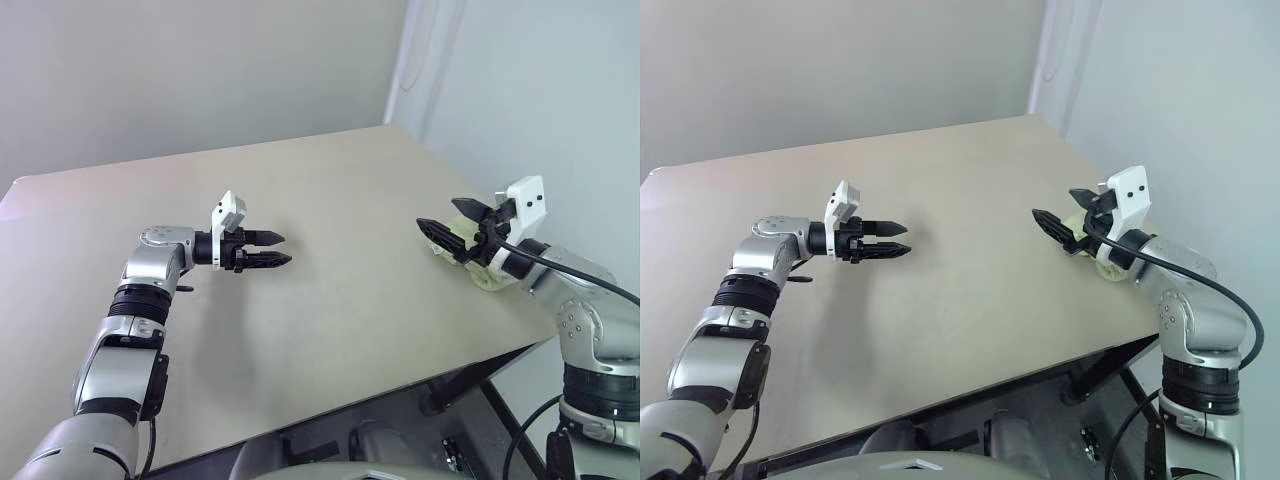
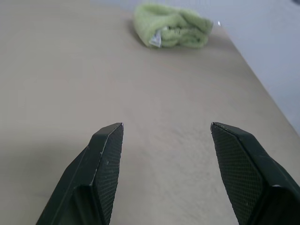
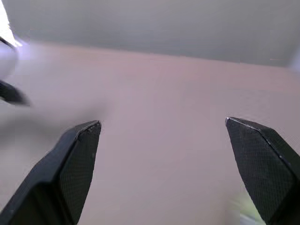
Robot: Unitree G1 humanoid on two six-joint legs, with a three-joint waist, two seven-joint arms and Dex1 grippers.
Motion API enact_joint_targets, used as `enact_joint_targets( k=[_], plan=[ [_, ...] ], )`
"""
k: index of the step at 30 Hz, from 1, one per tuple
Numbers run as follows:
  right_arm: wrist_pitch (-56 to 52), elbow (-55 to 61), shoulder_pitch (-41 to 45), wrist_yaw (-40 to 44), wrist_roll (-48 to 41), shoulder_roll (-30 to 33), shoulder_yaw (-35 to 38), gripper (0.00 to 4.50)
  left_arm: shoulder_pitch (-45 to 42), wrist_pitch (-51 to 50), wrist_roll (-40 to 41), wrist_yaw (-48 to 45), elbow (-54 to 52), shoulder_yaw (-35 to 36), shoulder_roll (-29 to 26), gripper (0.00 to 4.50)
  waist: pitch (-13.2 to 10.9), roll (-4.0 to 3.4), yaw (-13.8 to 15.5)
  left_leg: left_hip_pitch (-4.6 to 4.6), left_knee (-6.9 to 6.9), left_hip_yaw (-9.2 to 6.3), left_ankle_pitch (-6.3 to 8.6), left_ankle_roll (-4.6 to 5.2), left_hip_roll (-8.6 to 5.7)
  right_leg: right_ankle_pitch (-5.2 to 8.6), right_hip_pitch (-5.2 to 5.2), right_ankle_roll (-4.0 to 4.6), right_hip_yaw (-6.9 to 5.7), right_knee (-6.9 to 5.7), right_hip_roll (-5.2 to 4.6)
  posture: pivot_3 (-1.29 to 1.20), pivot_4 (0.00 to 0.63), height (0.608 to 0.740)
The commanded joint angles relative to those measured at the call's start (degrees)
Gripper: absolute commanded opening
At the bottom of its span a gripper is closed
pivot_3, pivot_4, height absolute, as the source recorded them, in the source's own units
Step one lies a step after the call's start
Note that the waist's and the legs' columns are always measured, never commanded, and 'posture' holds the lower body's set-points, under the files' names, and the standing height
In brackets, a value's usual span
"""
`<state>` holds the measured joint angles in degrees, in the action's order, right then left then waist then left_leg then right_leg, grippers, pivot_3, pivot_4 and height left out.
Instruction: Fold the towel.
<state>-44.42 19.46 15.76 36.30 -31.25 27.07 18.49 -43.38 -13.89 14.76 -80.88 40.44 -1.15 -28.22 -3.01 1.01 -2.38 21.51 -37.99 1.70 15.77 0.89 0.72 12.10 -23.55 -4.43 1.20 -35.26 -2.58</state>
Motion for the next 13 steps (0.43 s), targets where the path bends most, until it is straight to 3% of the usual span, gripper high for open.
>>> enact_joint_targets(
  k=[1,4,13],
  plan=[
    [-0.33,4.17,-1.07,-2.41,-5.55,-3.38,1.14,4.45,-1.18,0.93,2.04,0.88,-0.85,2.96,-1.17,3.15,0.00,-0.01,0.07,0.01,0.00,0.01,0.00,0.00,-0.01,0.00,0.00,0.00,0.00,0.01,-0.04,0.00,0.000,0.740],
    [0.59,5.24,-2.31,-3.85,-5.65,-5.72,-1.93,4.45,-0.65,2.23,2.23,1.62,-0.61,4.17,-1.97,3.15,0.00,-0.01,0.03,0.02,0.00,0.04,0.01,-0.01,-0.02,-0.01,0.00,0.00,0.00,0.04,-0.10,0.00,0.000,0.740],
    [1.55,3.45,-2.23,-4.15,-3.88,-4.12,-7.06,4.45,1.01,1.76,2.62,5.07,-0.82,5.40,-1.48,3.15,-0.01,-0.03,-0.01,0.05,0.04,0.04,0.01,-0.02,-0.01,-0.07,-0.05,0.12,0.00,0.08,-0.12,0.00,0.000,0.740]
  ],
)
